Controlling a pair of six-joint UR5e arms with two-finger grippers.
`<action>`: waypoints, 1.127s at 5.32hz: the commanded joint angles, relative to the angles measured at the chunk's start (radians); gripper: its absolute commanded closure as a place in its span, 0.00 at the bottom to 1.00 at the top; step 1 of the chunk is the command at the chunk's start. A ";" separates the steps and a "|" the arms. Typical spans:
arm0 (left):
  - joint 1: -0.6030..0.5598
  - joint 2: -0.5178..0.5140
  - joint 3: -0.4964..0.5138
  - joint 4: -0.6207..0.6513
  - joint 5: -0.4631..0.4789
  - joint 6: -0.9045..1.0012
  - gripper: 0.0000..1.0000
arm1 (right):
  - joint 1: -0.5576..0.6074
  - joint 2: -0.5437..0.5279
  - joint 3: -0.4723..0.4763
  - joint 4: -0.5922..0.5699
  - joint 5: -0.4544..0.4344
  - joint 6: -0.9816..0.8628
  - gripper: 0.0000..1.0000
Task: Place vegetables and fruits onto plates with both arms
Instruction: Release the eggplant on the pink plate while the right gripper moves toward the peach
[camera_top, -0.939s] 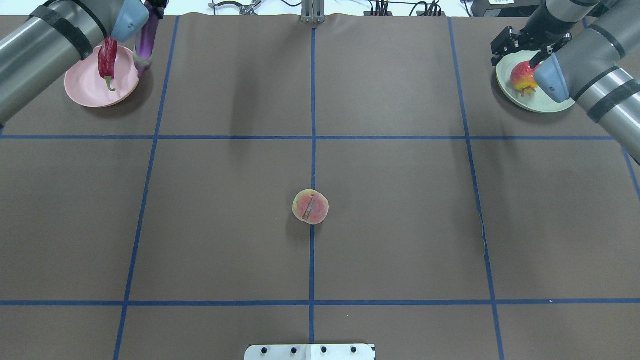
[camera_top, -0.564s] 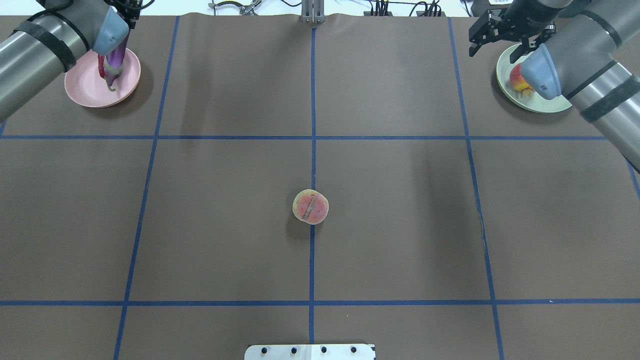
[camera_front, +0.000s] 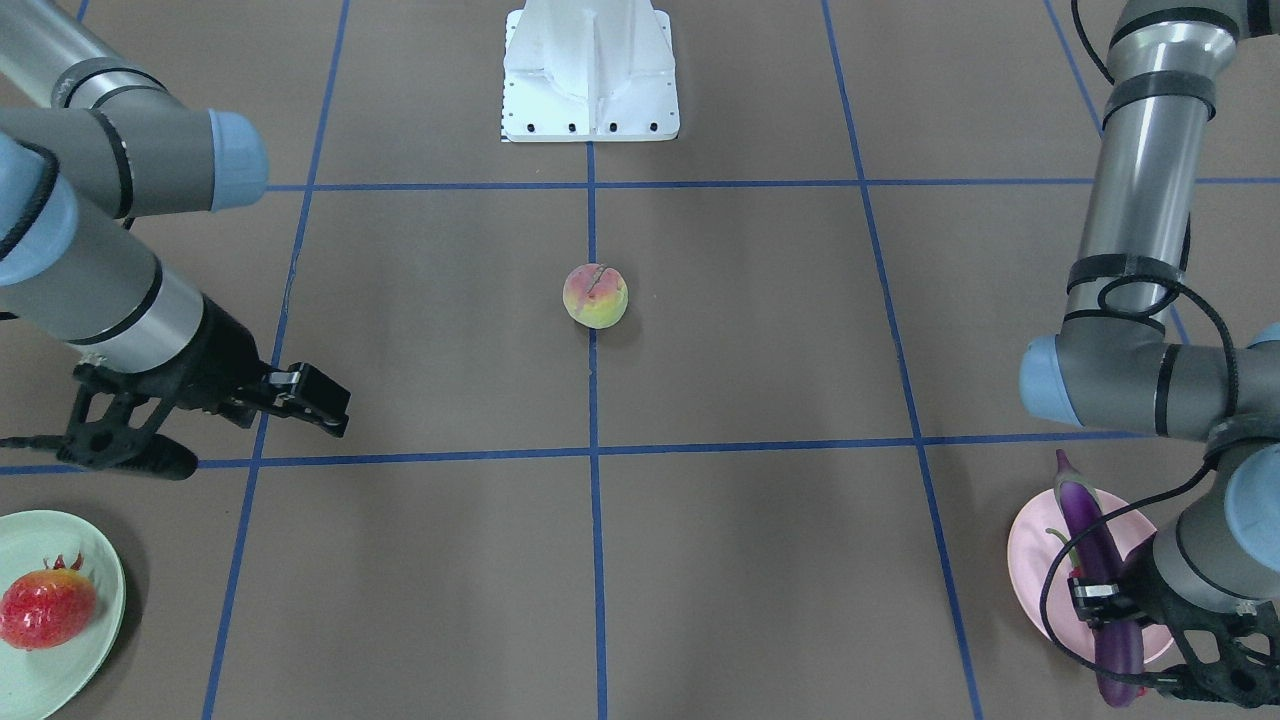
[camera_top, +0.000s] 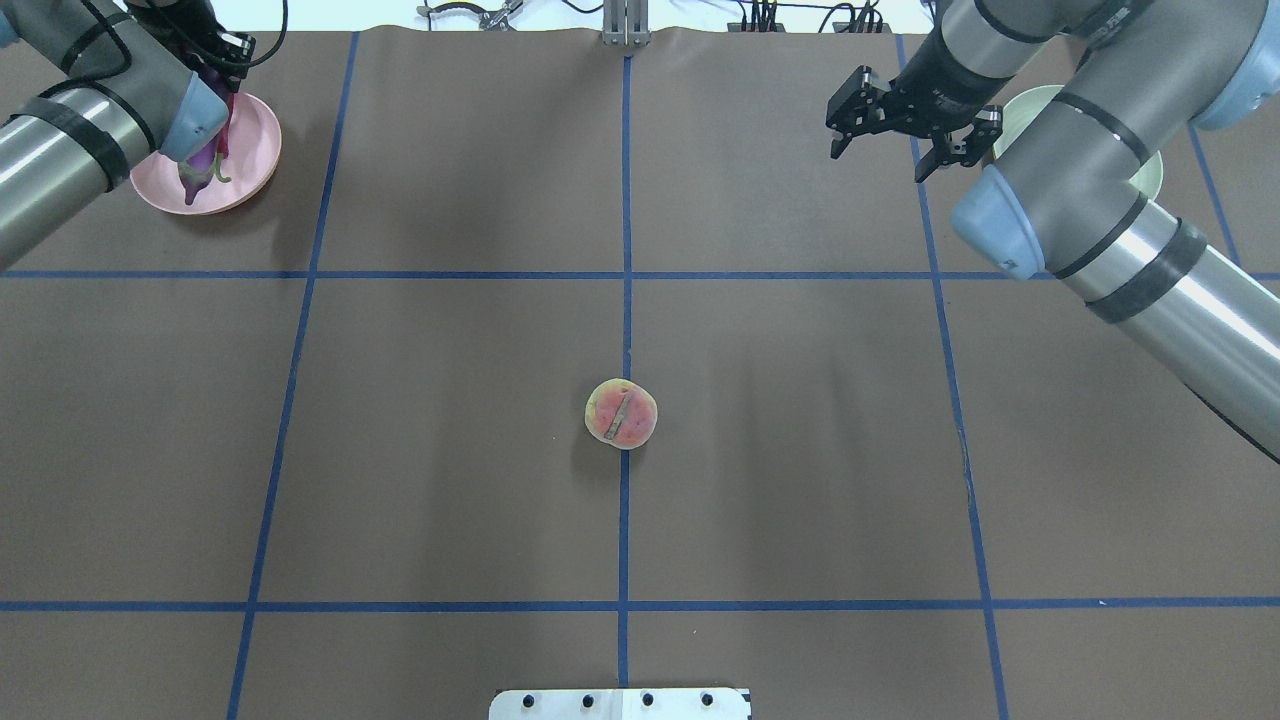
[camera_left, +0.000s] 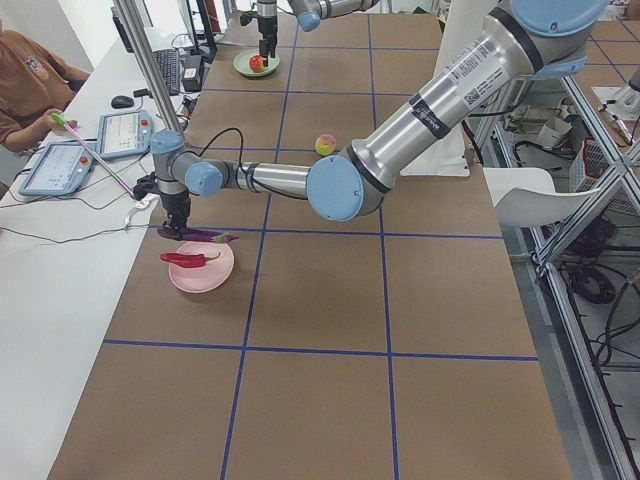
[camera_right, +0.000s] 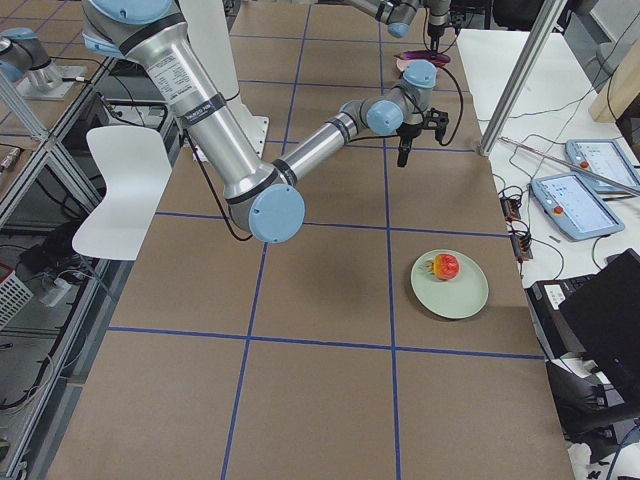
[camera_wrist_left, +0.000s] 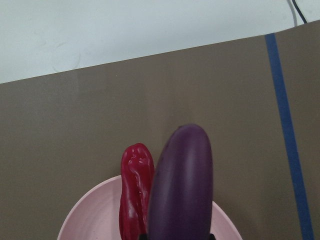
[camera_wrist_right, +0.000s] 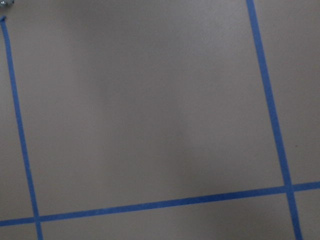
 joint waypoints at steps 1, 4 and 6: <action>0.048 0.007 0.002 -0.012 0.039 -0.010 1.00 | -0.063 -0.002 0.042 0.000 -0.024 0.066 0.00; 0.061 0.040 0.002 -0.052 0.088 0.004 0.16 | -0.133 0.005 0.054 0.001 -0.052 0.139 0.00; 0.044 0.039 -0.009 -0.054 0.087 0.004 0.00 | -0.210 0.025 0.097 0.001 -0.064 0.210 0.00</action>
